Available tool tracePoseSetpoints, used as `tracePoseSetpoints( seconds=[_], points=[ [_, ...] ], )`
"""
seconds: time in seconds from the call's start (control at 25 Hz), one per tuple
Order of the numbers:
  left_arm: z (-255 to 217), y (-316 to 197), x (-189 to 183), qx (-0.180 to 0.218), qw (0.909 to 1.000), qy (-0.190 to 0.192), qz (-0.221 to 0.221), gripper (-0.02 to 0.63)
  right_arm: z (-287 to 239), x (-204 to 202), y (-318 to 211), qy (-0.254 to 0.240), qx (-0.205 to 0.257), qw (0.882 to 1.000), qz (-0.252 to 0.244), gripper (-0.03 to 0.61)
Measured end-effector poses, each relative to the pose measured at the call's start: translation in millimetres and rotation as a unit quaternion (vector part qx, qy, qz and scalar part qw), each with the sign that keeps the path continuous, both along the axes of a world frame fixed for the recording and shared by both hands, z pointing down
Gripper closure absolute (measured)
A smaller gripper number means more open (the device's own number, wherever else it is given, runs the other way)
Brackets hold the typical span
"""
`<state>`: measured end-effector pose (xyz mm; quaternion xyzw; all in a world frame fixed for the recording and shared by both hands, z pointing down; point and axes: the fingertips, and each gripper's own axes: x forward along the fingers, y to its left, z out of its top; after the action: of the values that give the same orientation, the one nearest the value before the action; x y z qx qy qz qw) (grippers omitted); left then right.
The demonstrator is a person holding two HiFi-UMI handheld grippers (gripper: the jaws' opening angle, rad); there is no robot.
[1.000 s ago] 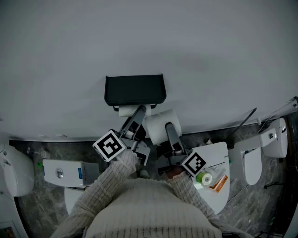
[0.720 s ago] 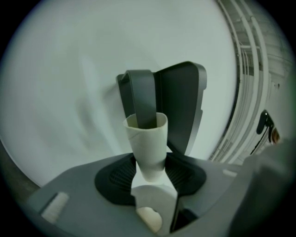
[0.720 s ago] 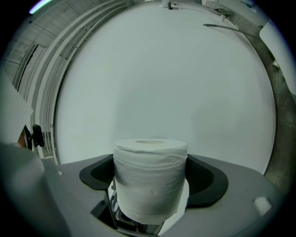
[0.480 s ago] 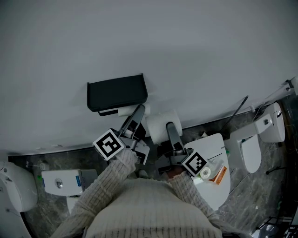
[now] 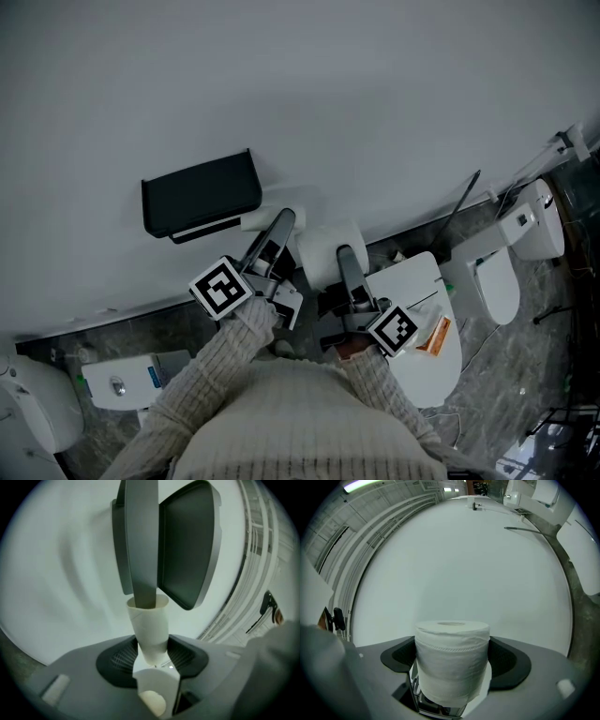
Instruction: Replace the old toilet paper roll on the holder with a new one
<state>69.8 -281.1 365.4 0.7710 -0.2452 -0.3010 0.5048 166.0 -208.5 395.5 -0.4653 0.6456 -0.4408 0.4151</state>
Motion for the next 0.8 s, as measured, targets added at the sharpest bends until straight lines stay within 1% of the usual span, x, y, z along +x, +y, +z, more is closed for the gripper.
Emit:
tracePoseSetpoints(
  seconds=[0.2, 0.36, 0.4, 0.52, 0.68, 0.8],
  points=[
    [-2, 8, 18, 0.004, 0.9996, 0.000, 0.029, 0.433, 0, 12, 8, -0.001, -0.003, 1.000, 0.020, 0.123],
    [11, 28, -4, 0.004, 0.9993, 0.003, 0.037, 0.433, 10, -7, 25, 0.001, -0.001, 1.000, 0.029, 0.123],
    [12, 29, -4, 0.002, 0.9993, 0.002, 0.037, 0.433, 10, -4, 25, 0.000, -0.001, 1.000, 0.031, 0.123],
    [8, 23, 9, -0.005, 0.9995, -0.001, 0.033, 0.433, 5, 18, 18, -0.002, -0.006, 0.999, 0.041, 0.123],
    [22, 35, -18, -0.009, 0.9997, -0.005, 0.024, 0.433, 15, 5, 27, -0.006, -0.004, 0.999, 0.048, 0.124],
    [26, 43, -29, -0.015, 0.9997, -0.004, 0.018, 0.433, 16, 0, 26, -0.011, -0.002, 0.999, 0.048, 0.123]
  ],
)
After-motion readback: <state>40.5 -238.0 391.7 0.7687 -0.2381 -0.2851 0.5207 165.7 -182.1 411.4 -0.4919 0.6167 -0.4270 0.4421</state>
